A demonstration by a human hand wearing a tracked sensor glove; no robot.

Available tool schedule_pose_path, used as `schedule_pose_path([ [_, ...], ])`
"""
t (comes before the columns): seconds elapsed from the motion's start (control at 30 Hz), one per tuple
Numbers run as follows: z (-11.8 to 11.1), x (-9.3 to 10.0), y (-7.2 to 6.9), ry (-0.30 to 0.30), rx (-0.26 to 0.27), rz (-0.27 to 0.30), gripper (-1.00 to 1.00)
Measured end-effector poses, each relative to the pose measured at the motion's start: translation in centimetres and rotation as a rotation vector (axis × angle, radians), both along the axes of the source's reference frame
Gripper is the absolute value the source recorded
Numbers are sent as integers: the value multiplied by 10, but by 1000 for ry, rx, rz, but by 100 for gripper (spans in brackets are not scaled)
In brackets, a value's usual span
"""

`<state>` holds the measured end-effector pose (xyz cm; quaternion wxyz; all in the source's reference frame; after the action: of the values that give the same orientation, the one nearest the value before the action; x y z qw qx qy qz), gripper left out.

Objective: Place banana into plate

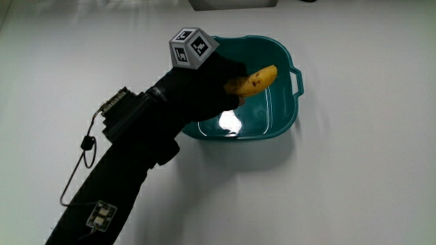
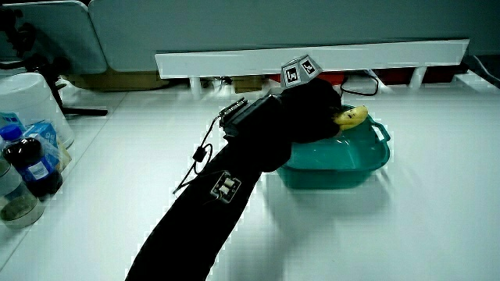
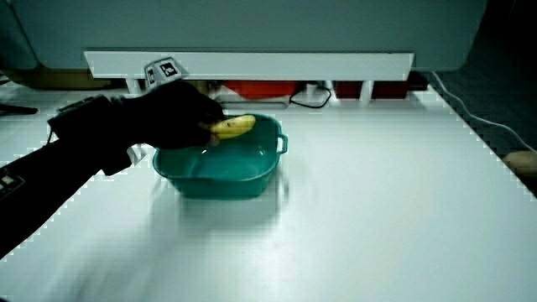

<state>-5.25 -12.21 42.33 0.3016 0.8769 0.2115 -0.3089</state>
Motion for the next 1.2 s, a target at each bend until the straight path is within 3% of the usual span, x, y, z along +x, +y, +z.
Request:
schedule_pose_path([
  [0.17,18,7,-6,-15,-38,-3,0],
  [0.27,23,14,-6,-50,-19,12,0],
  [0.47,45,18,-2,-104,-65,21,0],
  [0.53,52,21,-1,-133,-58,40,0],
  [0.7,68,21,0,-147,-100,32,0],
  [0.87,75,21,0,-200,-122,26,0],
  [1.2,88,18,1,-226,-128,10,0],
])
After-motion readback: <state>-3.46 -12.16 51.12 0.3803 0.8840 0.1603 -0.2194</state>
